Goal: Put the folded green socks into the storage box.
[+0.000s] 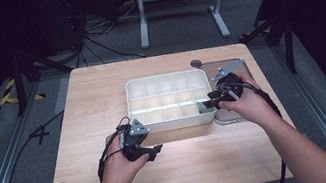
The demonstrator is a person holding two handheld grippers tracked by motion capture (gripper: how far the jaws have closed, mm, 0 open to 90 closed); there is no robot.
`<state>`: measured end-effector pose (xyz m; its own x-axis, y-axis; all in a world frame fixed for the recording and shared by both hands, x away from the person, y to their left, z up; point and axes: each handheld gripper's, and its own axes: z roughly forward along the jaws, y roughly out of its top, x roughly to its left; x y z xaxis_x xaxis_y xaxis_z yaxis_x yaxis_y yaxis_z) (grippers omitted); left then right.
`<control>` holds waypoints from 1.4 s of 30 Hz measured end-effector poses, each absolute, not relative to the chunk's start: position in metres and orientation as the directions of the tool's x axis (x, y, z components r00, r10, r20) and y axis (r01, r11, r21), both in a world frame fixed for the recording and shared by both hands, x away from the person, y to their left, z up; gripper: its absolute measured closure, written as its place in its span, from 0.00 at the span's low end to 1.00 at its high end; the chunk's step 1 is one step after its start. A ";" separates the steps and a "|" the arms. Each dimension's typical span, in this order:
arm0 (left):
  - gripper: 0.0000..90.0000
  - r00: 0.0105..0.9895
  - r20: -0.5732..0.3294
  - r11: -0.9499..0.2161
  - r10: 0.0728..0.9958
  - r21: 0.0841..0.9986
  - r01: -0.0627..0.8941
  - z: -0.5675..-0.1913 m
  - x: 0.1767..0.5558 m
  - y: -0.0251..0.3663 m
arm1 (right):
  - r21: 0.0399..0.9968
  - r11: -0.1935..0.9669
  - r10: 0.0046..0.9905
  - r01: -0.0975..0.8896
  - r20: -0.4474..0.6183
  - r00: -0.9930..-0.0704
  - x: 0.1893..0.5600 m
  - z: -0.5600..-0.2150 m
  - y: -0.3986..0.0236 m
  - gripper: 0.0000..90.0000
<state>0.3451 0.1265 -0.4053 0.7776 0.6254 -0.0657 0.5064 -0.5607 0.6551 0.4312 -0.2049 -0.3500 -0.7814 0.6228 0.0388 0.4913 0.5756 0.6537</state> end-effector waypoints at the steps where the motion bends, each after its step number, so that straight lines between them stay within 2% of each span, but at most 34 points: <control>1: 0.38 0.776 -0.066 -0.557 0.628 0.658 0.506 -0.405 0.344 0.127 | 0.666 0.571 0.615 0.479 0.039 -0.788 0.427 -0.346 -0.207 0.64; 9: 0.38 0.769 -0.071 -0.548 0.635 0.661 0.513 -0.399 0.339 0.136 | 0.715 0.549 0.583 0.432 0.043 -0.812 0.408 -0.333 -0.218 0.62; 19: 0.38 0.779 -0.074 -0.562 0.622 0.652 0.510 -0.387 0.337 0.144 | 0.743 0.547 0.520 0.386 0.060 -0.852 0.386 -0.333 -0.228 0.57; 29: 0.40 0.787 -0.069 -0.600 0.613 0.608 0.520 -0.380 0.332 0.148 | 0.763 0.535 0.489 0.362 0.070 -0.870 0.354 -0.337 -0.239 0.41; 33: 0.40 0.804 -0.063 -0.622 0.591 0.599 0.504 -0.376 0.329 0.148 | 0.783 0.521 0.480 0.339 0.059 -0.875 0.337 -0.344 -0.246 0.40; 42: 0.38 0.812 -0.096 -0.615 0.576 0.603 0.508 -0.379 0.330 0.154 | 0.726 0.593 0.452 0.346 0.055 -0.890 0.332 -0.362 -0.250 0.38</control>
